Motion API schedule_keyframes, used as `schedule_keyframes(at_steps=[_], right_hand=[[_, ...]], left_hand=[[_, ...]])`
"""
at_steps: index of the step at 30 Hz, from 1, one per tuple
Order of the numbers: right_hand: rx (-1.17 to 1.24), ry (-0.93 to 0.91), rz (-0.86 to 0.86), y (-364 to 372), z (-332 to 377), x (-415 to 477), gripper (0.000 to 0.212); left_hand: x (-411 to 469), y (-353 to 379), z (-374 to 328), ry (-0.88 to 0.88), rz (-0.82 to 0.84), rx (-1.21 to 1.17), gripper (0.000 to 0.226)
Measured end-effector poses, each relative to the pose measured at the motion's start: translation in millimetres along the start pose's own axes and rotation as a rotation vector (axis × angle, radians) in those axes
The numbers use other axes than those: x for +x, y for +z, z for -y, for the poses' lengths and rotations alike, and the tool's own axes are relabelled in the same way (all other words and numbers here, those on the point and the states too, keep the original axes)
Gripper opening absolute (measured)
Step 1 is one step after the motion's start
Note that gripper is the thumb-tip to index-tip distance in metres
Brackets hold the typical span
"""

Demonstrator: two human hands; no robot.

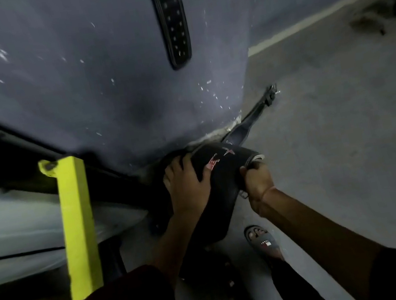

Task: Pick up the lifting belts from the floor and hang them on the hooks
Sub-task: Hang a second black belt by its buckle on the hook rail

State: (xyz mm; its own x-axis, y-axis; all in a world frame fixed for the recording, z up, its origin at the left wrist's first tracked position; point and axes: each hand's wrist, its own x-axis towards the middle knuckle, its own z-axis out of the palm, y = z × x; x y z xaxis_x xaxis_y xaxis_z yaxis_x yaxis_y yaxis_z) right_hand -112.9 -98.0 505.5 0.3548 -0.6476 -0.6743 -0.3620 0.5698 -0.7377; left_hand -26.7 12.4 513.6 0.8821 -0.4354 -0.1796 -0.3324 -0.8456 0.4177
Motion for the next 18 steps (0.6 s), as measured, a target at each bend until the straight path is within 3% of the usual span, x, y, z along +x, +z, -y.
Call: schedule_keyframes(at_steps=[4,6,8,11,13,14,17,18], right_hand=[[-0.135,-0.131,0.148,-5.8,45.9,-75.6,0.02],[-0.177,-0.185,0.229,-16.0,68.7,-110.9,0.032],[-0.231,-0.284,0.316,-32.3,87.7,-139.8,0.031],[-0.26,-0.4,0.417,-59.8,117.4,-181.9,0.015],[-0.253,-0.449,0.424,-76.6,136.0,-202.0,0.028],[-0.242,-0.469,0.431,-81.3,147.3,-211.1,0.033],[-0.175,-0.512,0.448,-84.8,184.8,-234.3,0.009],[-0.142,-0.503,0.439,-83.7,200.7,-239.1,0.012]], left_hand=[[-4.3,-87.6,-22.8,-0.141,0.215,-0.301,0.053],[-8.1,-126.6,-38.0,-0.24,0.242,-0.488,0.05],[-11.0,-161.5,-48.8,-0.356,0.217,-0.693,0.049],[-18.6,-208.6,-68.3,-0.506,0.44,-0.964,0.048],[-28.1,-237.0,-88.8,-0.506,0.542,-1.046,0.05],[-31.5,-250.6,-101.0,-0.487,0.531,-1.076,0.052],[-42.3,-290.6,-133.8,-0.372,0.378,-1.207,0.049],[-46.6,-302.0,-143.1,-0.331,0.347,-1.256,0.046]])
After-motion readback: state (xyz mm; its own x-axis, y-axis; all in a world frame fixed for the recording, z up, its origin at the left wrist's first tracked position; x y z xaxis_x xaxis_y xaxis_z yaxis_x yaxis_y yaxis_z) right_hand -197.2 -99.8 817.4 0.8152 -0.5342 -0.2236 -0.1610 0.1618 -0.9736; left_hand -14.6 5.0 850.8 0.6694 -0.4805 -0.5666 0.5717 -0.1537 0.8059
